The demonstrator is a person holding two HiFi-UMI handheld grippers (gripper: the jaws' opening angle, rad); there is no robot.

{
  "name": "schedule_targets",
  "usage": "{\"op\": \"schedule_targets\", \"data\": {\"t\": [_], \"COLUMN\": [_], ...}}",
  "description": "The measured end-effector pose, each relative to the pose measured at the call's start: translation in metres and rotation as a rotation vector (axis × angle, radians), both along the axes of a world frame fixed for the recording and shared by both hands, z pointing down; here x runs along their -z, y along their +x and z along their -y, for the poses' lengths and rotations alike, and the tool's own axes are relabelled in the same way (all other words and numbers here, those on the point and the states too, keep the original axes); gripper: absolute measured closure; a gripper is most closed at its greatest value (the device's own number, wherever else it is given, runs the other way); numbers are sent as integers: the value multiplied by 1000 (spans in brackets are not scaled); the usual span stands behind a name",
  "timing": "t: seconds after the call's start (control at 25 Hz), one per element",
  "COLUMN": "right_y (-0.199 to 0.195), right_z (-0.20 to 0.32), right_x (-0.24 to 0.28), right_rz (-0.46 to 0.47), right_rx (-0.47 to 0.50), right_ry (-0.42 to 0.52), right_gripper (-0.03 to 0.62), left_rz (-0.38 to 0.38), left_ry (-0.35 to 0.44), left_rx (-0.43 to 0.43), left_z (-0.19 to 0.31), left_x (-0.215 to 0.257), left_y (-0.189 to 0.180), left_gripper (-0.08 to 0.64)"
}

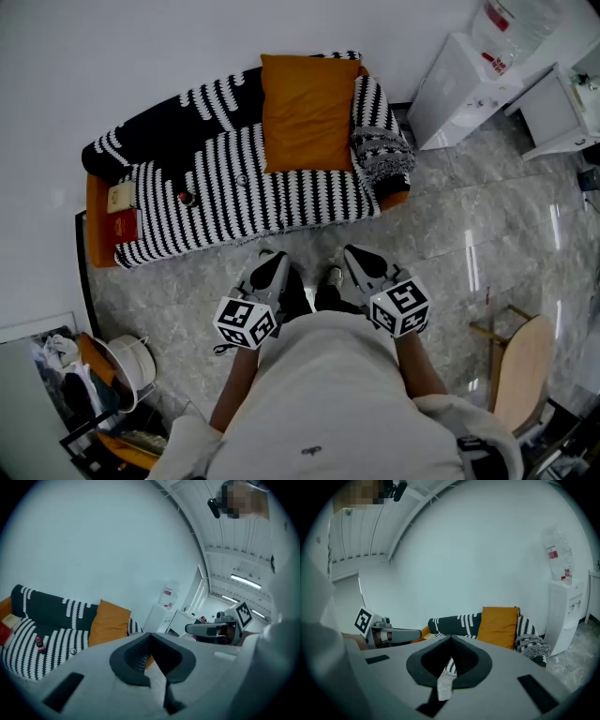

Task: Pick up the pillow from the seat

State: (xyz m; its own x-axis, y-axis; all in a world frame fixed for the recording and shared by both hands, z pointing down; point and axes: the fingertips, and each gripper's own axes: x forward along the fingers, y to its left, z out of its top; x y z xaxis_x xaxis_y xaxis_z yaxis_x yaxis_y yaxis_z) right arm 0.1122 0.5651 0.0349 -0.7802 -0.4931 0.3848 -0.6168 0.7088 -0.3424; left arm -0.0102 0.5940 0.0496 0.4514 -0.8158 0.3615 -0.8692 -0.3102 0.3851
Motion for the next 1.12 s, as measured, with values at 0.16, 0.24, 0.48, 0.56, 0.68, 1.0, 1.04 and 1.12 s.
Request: {"op": "schedule_targets", "data": {"t": [0.16, 0.24, 0.48, 0.56, 0.68, 1.0, 1.04, 1.12], "right_y": [10, 14, 22, 24, 28, 32, 33, 31], "right_z": [7, 9, 6, 5, 5, 14, 17, 23], "right_x": [-1, -1, -3, -6, -9, -17, -19, -21], "right_rz": [-7, 4, 16, 18, 20, 20, 17, 12], "right_rx": [-1, -11, -21, -23, -27, -54, -58, -67], "right_ry": [3, 7, -2, -9, -20, -61, -65, -71], "right_gripper": [586, 586, 586, 586, 586, 586, 586, 586], "left_rz": [-9, -5, 13, 16, 19, 24, 26, 27], "left_ry": [14, 21, 11, 8, -5, -38, -41, -47], "left_rx": [7, 6, 5, 7, 5, -26, -30, -35], "left_z": [6, 7, 3, 2, -1, 5, 8, 15], "left_x": [3, 5, 6, 5, 3, 0, -2, -5], "left_y": [8, 12, 17, 18, 23, 30, 29, 25], "left_gripper": [548, 548, 548, 548, 548, 548, 548, 548]}}
